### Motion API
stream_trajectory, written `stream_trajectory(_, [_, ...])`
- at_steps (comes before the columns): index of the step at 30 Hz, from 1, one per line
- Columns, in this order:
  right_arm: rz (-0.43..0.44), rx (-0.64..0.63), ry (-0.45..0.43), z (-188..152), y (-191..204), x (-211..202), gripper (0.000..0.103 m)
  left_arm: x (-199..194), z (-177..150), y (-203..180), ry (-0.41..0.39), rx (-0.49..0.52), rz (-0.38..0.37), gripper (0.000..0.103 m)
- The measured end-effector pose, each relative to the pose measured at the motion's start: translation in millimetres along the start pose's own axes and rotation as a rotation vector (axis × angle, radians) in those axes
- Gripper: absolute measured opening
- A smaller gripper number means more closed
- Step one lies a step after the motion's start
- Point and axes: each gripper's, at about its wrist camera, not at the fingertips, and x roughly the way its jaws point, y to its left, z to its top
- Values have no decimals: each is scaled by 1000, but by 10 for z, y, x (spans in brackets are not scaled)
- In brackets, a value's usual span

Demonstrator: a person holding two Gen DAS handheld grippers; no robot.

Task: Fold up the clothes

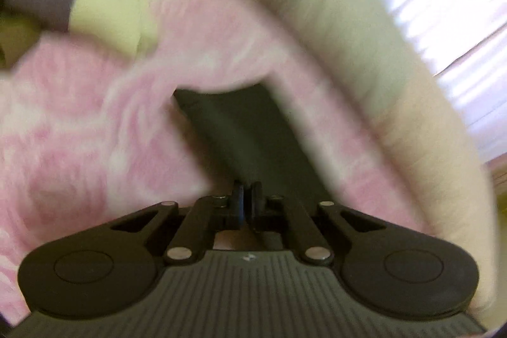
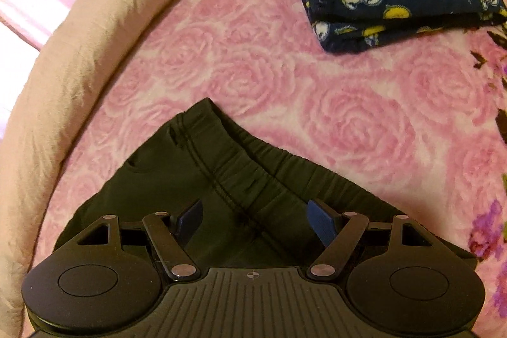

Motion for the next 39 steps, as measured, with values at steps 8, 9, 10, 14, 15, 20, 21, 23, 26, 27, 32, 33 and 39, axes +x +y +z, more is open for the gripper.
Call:
stream_trajectory(8, [1,22,-16,207,169,238,76,-925,719,-1124,-131,79,-219,7])
stream_trajectory(9, [9,21,-16,235,213,265,76,-759,760,-1235,-115,103,-194,10])
stream_trajectory(10, [20,13,-18,258,266,292,76,-541,755,-1273,-87,118,-150,13])
stream_trajectory(14, [44,-27,-23,301,424,375,76,333,734,-1426,27,180,29,24])
stream_trajectory(15, [44,-34,-22,301,418,378,76,552,729,-1464,56,196,74,24])
stream_trajectory(20, [42,-66,-19,300,385,389,76,887,428,-676,151,73,215,23])
stream_trajectory(21, [35,-63,-18,289,365,391,76,923,398,-503,161,29,234,23])
stream_trajectory(23, [18,-54,-18,264,321,394,76,1000,408,-289,151,-45,228,23])
stream_trajectory(26, [-9,-40,-16,226,256,399,76,1080,495,-177,98,-129,141,23])
stream_trajectory(27, [-17,-36,-16,214,234,400,76,1118,517,-198,86,-135,118,23])
stream_trajectory(32, [-60,-26,-18,164,194,425,76,1542,579,-412,107,-109,126,20])
stream_trajectory(33, [-68,-26,-19,157,205,438,76,1583,571,-452,110,-76,145,17])
stream_trajectory(39, [-98,-29,-20,156,242,484,76,1035,739,-628,73,198,122,2])
